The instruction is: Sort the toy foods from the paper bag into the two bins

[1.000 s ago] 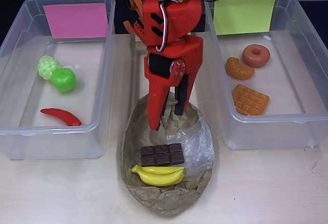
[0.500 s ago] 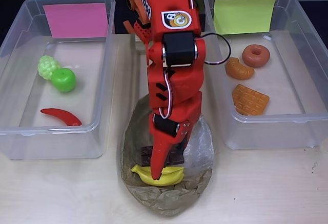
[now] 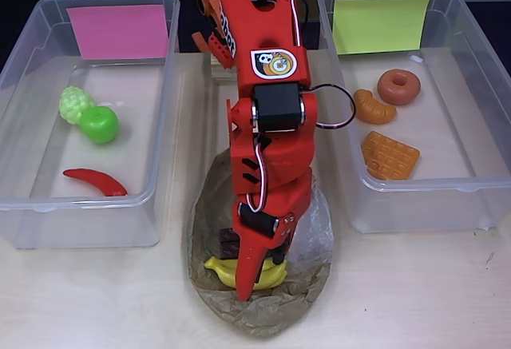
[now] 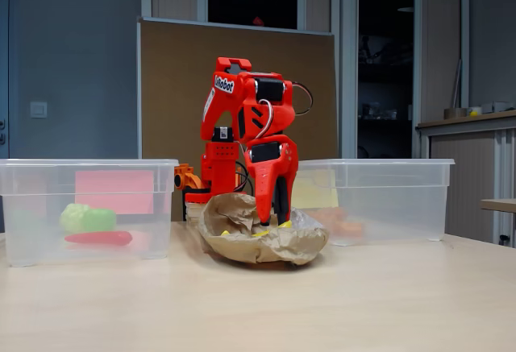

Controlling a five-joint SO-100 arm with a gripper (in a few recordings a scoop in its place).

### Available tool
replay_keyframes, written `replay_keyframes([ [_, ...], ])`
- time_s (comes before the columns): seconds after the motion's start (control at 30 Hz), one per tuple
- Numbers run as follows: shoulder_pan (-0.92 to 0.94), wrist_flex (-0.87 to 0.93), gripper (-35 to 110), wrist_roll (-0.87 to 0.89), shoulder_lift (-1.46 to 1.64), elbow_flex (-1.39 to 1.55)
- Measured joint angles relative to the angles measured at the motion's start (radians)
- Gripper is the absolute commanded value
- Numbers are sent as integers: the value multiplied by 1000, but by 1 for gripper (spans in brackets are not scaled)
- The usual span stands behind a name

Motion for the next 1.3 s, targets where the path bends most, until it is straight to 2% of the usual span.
replay_keyframes([
  [0.83, 40, -63, 8, 31, -55, -6],
  [1.07, 38, 25, 5, 46, -48, -46],
  [1.3, 37, 238, 4, 37, -21, -183],
])
